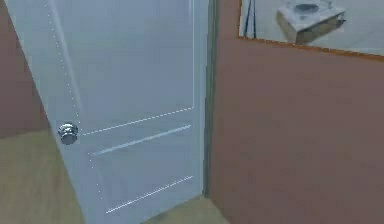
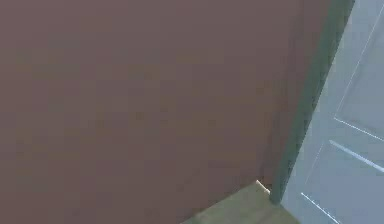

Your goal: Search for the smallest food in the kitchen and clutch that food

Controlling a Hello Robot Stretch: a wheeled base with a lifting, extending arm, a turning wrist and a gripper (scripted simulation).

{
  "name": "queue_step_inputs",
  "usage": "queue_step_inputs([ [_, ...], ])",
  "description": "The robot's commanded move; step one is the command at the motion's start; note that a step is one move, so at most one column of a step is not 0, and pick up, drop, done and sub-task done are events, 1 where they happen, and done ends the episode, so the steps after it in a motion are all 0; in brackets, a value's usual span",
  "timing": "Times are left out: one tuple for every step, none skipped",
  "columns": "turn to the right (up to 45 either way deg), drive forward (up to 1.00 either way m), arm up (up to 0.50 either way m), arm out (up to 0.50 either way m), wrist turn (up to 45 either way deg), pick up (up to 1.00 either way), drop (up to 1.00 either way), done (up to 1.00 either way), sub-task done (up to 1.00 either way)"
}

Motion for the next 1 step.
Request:
queue_step_inputs([
  [-45.0, 0.0, 0.0, 0.0, 0.0, 0.0, 0.0, 0.0, 0.0],
])
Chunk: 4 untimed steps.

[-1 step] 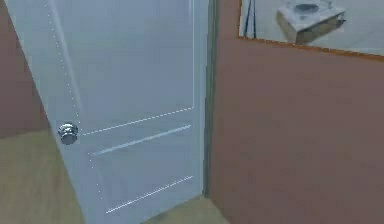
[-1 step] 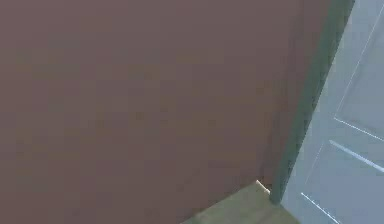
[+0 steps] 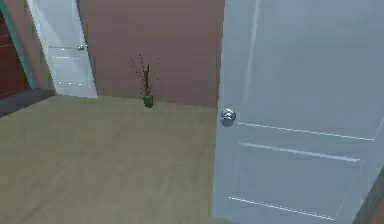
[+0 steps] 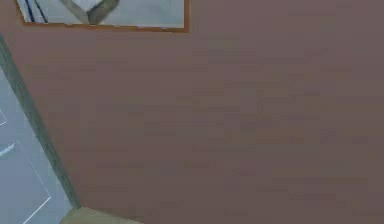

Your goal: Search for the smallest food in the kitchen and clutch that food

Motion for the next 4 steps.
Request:
queue_step_inputs([
  [-39.0, 0.0, 0.0, 0.0, 0.0, 0.0, 0.0, 0.0, 0.0],
  [0.0, 1.0, 0.0, 0.0, 0.0, 0.0, 0.0, 0.0, 0.0],
  [0.0, 1.0, 0.0, 0.0, 0.0, 0.0, 0.0, 0.0, 0.0],
  [-3.0, 0.0, 0.0, 0.0, 0.0, 0.0, 0.0, 0.0, 0.0],
])
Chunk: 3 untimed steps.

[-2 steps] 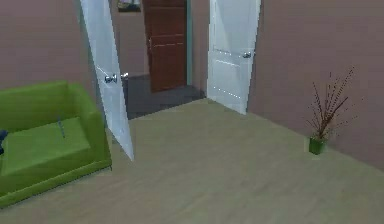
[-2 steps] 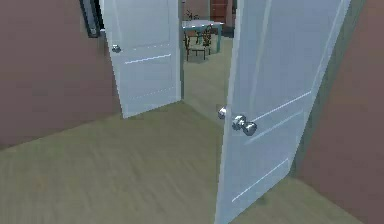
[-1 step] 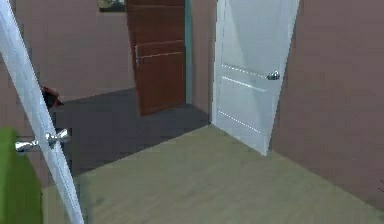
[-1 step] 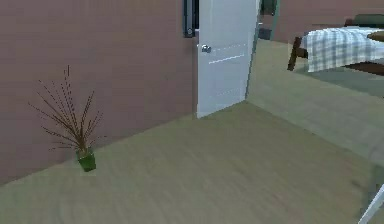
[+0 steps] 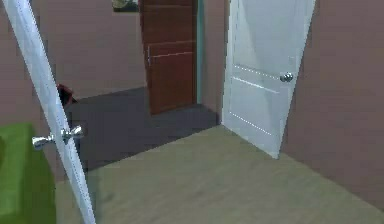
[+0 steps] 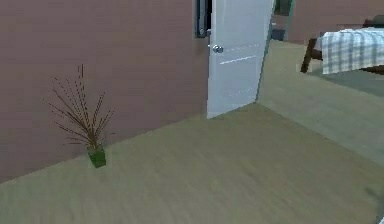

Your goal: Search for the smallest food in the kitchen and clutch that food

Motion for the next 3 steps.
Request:
queue_step_inputs([
  [0.0, 1.0, 0.0, 0.0, 0.0, 0.0, 0.0, 0.0, 0.0],
  [-30.0, 0.0, 0.0, 0.0, 0.0, 0.0, 0.0, 0.0, 0.0],
  [0.0, 1.0, 0.0, 0.0, 0.0, 0.0, 0.0, 0.0, 0.0],
])
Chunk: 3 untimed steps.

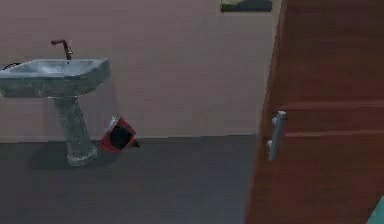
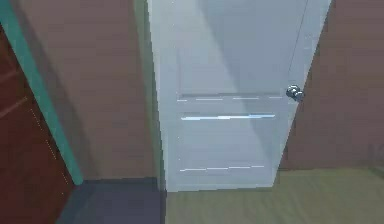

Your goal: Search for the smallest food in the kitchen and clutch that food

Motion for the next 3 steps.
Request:
queue_step_inputs([
  [0.0, 1.0, 0.0, 0.0, 0.0, 0.0, 0.0, 0.0, 0.0],
  [-15.0, 0.0, 0.0, 0.0, 0.0, 0.0, 0.0, 0.0, 0.0],
  [0.0, 0.2, 0.0, 0.0, 0.0, 0.0, 0.0, 0.0, 0.0],
])
